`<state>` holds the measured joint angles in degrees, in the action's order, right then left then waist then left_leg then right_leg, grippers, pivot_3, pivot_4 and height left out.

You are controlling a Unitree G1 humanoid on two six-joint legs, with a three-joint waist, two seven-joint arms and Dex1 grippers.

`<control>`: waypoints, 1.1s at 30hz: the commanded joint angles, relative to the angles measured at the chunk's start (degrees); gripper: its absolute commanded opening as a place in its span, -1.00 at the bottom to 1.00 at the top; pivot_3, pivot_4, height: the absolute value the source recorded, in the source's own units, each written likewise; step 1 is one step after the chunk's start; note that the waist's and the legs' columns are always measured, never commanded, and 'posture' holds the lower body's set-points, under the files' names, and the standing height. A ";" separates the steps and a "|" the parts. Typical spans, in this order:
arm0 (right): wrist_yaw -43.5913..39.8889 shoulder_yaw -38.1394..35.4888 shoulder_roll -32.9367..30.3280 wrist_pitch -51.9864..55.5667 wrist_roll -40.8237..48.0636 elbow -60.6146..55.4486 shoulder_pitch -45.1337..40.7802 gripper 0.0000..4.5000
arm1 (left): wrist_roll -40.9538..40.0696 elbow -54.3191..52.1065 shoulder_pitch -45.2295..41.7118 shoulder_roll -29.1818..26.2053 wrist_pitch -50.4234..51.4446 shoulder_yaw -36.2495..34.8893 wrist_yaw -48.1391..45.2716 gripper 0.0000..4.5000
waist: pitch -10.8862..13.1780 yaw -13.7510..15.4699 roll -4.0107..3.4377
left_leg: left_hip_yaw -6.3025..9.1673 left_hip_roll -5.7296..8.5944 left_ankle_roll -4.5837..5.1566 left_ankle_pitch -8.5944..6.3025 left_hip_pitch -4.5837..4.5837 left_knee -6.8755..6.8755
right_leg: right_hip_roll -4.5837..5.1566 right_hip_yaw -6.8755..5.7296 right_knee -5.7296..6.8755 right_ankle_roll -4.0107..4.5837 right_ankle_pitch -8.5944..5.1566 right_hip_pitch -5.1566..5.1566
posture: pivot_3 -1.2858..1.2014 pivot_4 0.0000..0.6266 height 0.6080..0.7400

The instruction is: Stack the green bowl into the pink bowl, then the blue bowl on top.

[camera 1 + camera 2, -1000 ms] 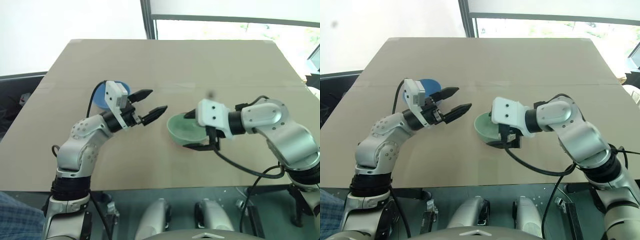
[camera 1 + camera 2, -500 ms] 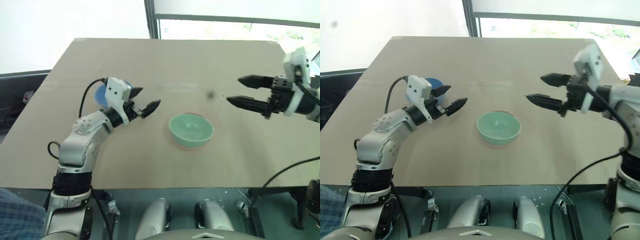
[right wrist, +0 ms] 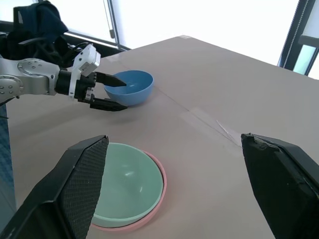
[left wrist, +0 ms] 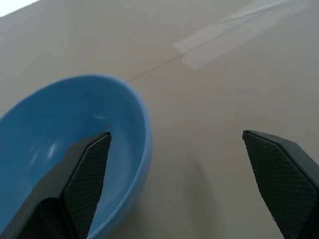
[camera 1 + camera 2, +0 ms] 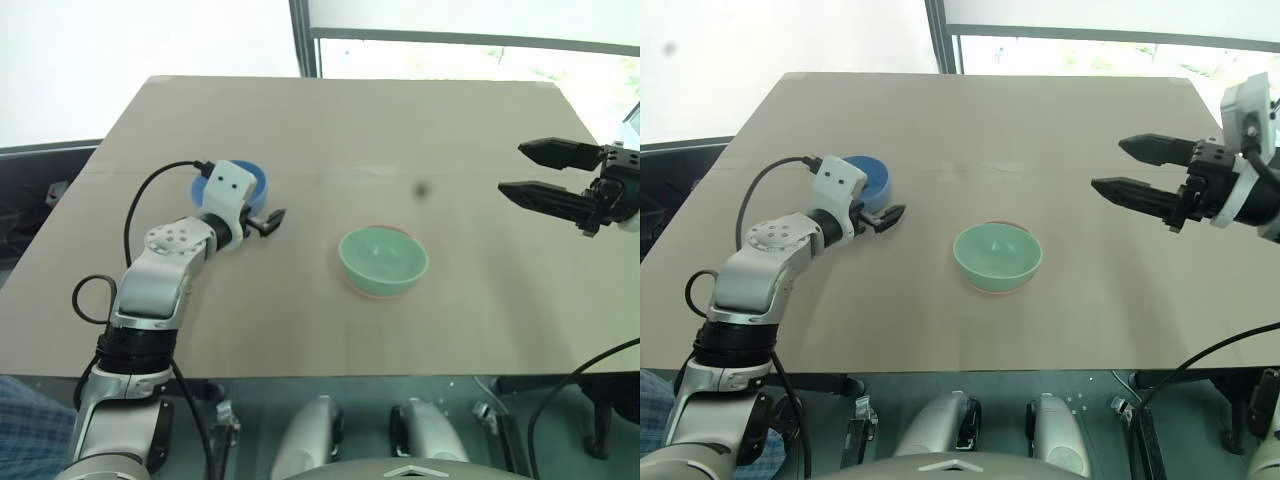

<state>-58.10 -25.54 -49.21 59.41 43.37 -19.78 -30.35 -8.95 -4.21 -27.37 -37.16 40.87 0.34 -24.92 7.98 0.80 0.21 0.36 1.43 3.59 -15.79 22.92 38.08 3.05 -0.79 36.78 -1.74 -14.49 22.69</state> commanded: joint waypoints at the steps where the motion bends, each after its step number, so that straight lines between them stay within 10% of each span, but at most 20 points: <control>1: 0.96 -0.54 -1.39 -2.67 1.15 -0.19 0.10 0.98 | 4.24 5.15 -1.97 -0.98 -2.29 1.34 0.97 1.00 | 0.00 0.02 0.00 | 0.00 0.00 0.01 0.00 0.01 0.00 | 0.00 0.00 0.00 0.00 0.00 0.00 | 0.03 -0.52 1.00; 8: 2.71 -0.24 -1.50 -4.56 1.32 -0.11 1.80 0.98 | 7.34 15.98 -5.81 1.21 -6.49 2.92 0.94 1.00 | 0.01 0.18 0.03 | 0.01 0.01 0.09 -0.06 0.05 0.01 | 0.04 0.00 -0.01 0.00 0.00 0.01 | 0.03 -0.52 1.00; 21: 4.64 -1.93 -3.73 -6.34 3.39 -1.03 4.87 1.00 | 9.81 21.65 -9.26 2.92 -10.70 3.59 -1.50 -0.97 | -0.08 0.15 -0.08 | -0.01 0.00 0.11 -0.06 0.00 0.03 | 0.05 0.00 0.02 0.00 0.00 -0.01 | 0.03 -0.52 1.00; 33: 4.57 -2.12 -5.19 -8.08 5.29 -0.43 5.54 1.00 | 10.43 23.95 -13.02 1.81 -12.64 4.02 -7.68 -0.97 | -0.06 0.33 -0.05 | -0.02 0.02 0.11 -0.07 0.04 0.11 | 0.07 0.00 0.03 -0.01 0.01 -0.01 | 0.03 -0.52 1.00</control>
<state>-53.40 -25.57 -53.35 52.47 47.63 -19.33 -24.72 1.85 19.21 -38.79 -35.07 29.03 4.28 -31.15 7.92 1.13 0.16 0.34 1.45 3.70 -15.85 22.97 38.20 3.12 -0.79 36.81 -1.75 -14.48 22.68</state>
